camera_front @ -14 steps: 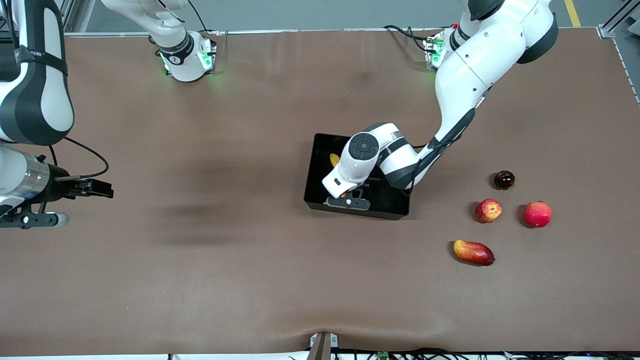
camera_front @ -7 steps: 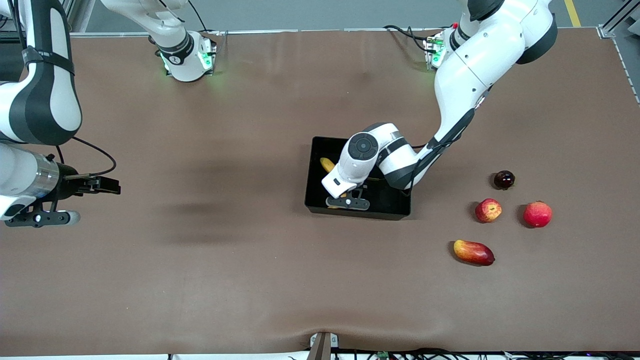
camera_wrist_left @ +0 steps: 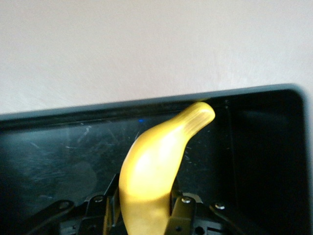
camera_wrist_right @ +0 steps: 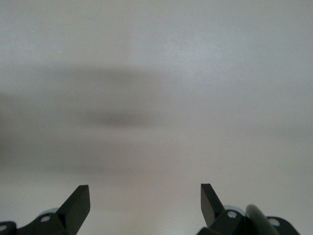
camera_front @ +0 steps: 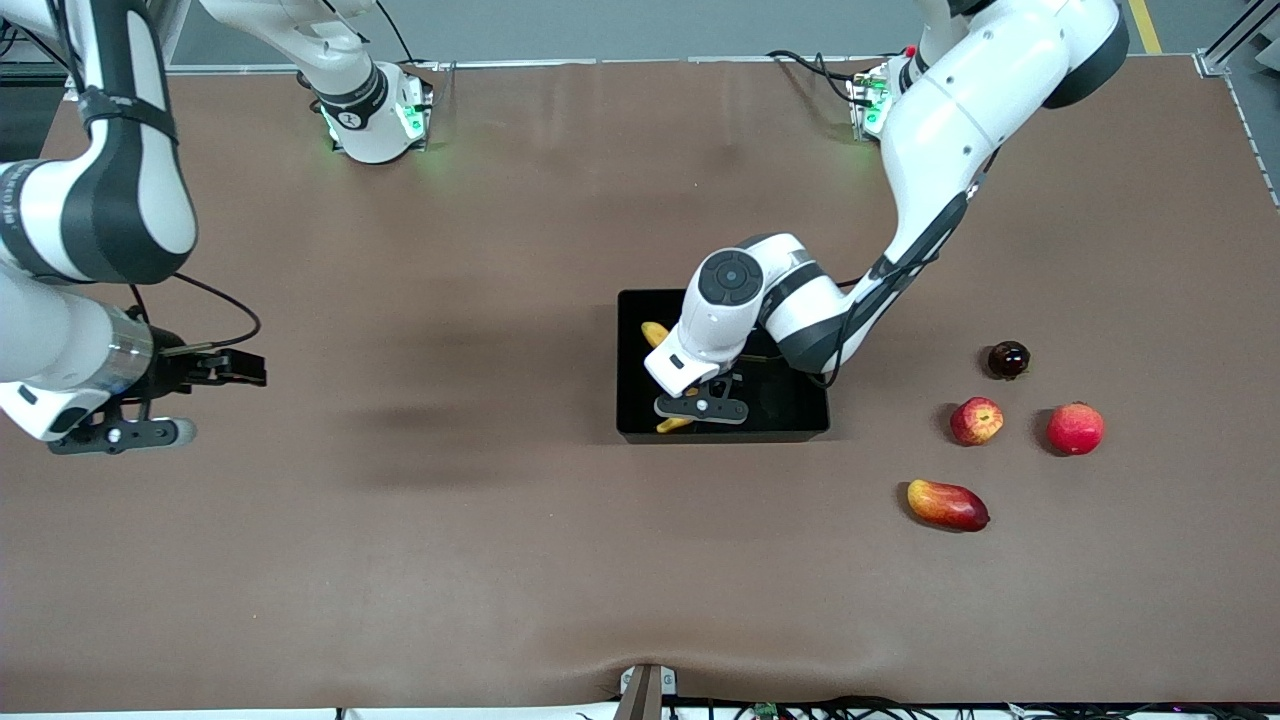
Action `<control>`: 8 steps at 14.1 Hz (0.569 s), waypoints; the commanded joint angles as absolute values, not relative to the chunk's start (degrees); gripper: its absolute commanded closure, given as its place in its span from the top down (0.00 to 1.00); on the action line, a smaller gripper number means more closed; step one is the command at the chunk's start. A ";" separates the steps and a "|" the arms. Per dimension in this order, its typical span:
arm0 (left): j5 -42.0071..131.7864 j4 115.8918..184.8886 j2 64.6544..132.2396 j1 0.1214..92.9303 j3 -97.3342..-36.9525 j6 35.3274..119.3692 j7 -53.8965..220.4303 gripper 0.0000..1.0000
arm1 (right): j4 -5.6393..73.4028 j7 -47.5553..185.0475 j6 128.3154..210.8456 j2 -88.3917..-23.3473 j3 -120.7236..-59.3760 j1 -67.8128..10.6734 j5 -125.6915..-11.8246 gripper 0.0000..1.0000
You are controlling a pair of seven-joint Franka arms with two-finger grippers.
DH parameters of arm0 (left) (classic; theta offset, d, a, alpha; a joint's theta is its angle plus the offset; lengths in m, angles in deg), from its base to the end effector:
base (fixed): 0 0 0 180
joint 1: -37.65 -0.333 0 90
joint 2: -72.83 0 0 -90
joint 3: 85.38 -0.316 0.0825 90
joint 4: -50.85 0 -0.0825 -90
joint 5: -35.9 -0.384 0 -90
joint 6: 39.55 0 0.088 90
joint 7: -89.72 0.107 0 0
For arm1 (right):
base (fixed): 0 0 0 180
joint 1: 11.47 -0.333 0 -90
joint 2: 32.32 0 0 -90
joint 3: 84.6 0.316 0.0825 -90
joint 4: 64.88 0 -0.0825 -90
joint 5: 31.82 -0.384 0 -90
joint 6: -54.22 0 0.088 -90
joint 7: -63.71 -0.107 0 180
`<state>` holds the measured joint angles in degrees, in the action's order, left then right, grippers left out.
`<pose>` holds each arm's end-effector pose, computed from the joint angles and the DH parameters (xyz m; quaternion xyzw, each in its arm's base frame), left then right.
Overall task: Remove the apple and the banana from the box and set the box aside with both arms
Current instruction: 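Lift the banana out with the left gripper while the right gripper reaches the box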
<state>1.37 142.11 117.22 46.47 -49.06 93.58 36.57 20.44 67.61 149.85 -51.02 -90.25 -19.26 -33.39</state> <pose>0.5522 -0.4402 0.2537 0.9965 -0.0416 0.0612 0.0390 0.6424 0.0345 0.4750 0.9960 0.0517 -0.0724 0.0013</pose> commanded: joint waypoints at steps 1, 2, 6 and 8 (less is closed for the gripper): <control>0.92 142.61 111.16 44.96 -48.91 89.49 34.96 0.00 | 19.76 64.96 148.88 -50.60 -90.49 -22.97 -34.37 1.00; 1.87 142.70 109.75 43.29 -48.38 88.08 35.14 0.00 | 19.50 61.99 148.88 -50.60 -90.49 -25.60 -34.63 1.00; 7.15 142.79 104.57 38.98 -47.68 83.16 37.76 0.00 | 19.50 54.31 151.59 -52.08 -90.58 -34.04 -41.74 1.00; 9.78 142.79 103.24 36.09 -47.68 81.66 41.10 0.00 | 19.59 54.22 156.33 -54.19 -90.49 -36.77 -43.77 1.00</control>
